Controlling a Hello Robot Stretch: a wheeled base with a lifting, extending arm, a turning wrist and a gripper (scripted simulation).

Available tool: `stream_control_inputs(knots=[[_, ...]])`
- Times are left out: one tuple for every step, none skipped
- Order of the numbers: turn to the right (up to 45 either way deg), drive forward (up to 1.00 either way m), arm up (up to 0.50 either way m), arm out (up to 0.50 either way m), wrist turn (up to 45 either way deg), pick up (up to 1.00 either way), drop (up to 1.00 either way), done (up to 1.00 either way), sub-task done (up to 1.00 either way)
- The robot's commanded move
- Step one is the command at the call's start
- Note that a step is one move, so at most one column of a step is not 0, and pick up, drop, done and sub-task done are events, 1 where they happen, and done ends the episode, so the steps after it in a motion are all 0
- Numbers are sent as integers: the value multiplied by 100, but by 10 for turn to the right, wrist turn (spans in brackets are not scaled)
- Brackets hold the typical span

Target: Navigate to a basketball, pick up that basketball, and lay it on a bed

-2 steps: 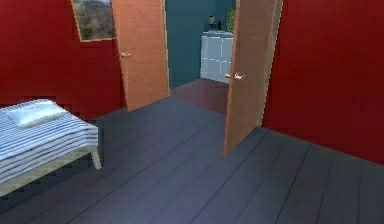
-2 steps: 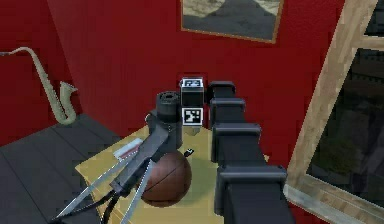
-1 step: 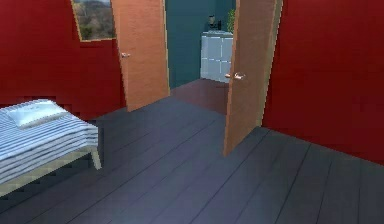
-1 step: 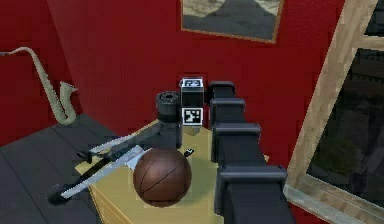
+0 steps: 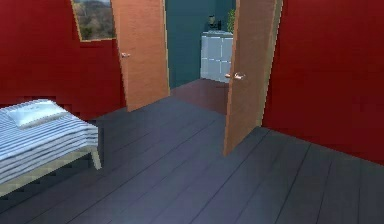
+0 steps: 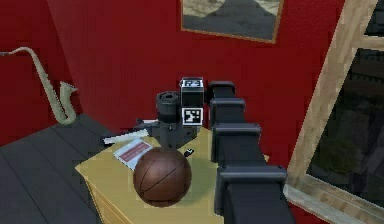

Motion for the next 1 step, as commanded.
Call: stream_control_inputs(knots=[[0,0,0,0,210,0,0,0,0]])
